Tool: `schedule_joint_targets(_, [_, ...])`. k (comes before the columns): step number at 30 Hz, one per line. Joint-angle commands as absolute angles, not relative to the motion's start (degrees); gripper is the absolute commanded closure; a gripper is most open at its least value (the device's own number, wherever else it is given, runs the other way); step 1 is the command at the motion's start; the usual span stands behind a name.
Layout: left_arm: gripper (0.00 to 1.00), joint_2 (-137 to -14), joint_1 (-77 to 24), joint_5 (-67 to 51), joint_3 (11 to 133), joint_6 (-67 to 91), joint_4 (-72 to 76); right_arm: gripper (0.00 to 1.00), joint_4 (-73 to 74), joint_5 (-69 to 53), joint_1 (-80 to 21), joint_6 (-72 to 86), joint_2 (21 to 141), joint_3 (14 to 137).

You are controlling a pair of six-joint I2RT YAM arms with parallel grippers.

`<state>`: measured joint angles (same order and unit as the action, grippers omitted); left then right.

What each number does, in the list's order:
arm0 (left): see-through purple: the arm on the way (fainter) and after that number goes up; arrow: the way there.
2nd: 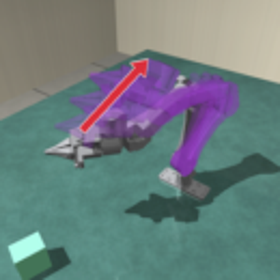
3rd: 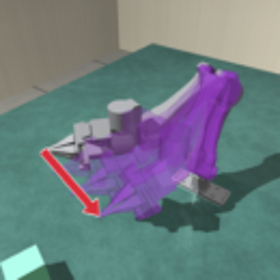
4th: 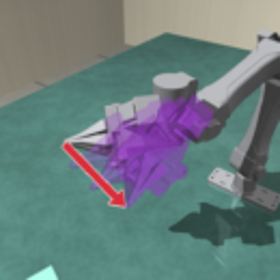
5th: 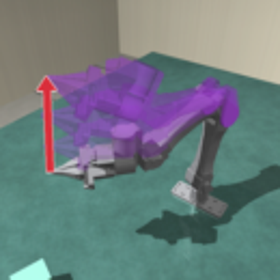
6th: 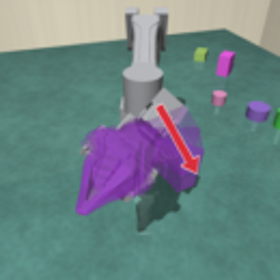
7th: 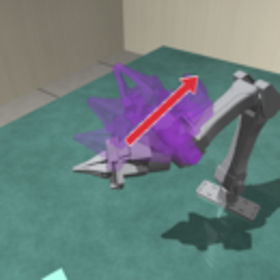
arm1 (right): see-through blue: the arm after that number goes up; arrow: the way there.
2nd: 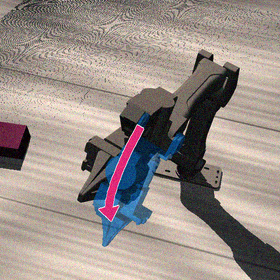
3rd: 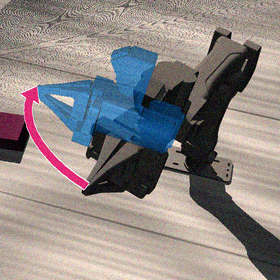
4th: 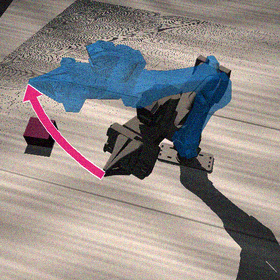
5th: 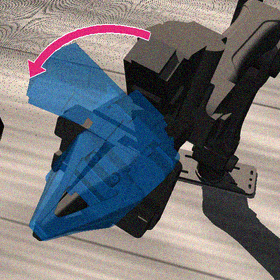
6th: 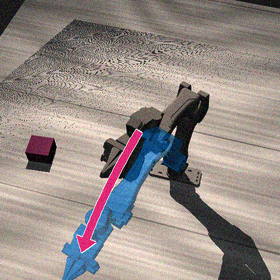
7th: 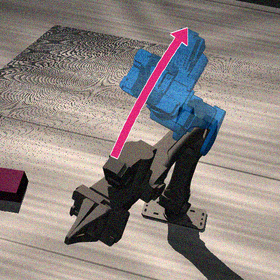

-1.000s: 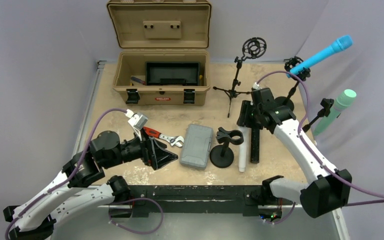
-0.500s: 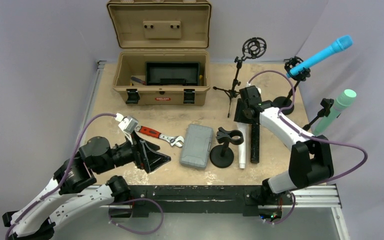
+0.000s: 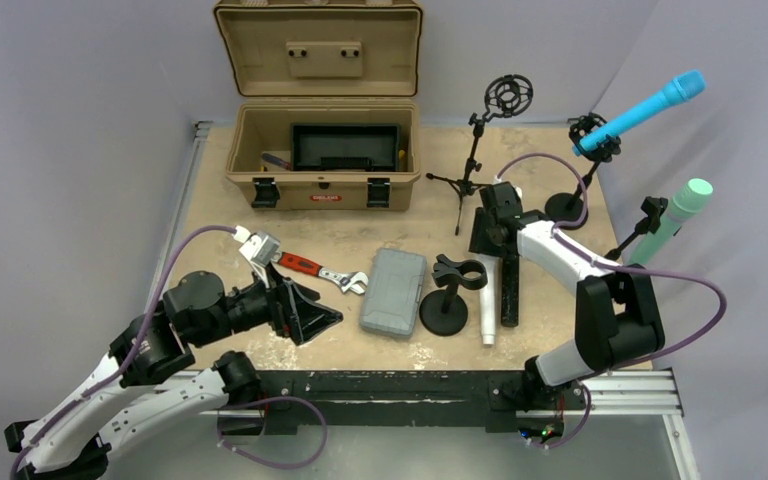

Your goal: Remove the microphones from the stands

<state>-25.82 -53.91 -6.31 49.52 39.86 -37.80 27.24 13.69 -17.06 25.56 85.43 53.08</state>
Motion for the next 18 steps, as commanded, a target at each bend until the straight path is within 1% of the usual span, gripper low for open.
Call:
schedule_joint_targets(1, [0.1,-26.56,-53.94,-6.5,52.13,39.87,-36.27,0.44,25.22,12.91,-16.87,23.92,85.3,56.77])
schedule_joint_targets(4, [0.11,-26.16,-53.88,-5.62,51.67,40.18,-36.17,0.34,25.96,12.8,-16.83,22.94,85.18,58.43])
schedule_joint_targets(7, [0.11,-26.3,-53.92,-6.33,51.62,40.72,-35.41,0.27,27.1,12.3,-16.87,22.17,84.58,60.27])
schedule_joint_targets(11, [0.11,-26.56,-53.9,-6.39,51.79,40.83,-35.42,0.26,26.27,8.79,-15.45,21.51,82.98,62.88])
schedule_joint_targets(16, [0.11,-26.92,-53.92,-7.24,51.42,41.75,-34.16,0.28,16.53,-7.21,-10.25,20.94,81.39,63.62])
schedule_joint_targets(18, [0.11,-27.23,-53.88,-7.7,51.5,42.15,-34.1,0.28,12.53,-11.64,-9.12,22.01,81.6,63.78])
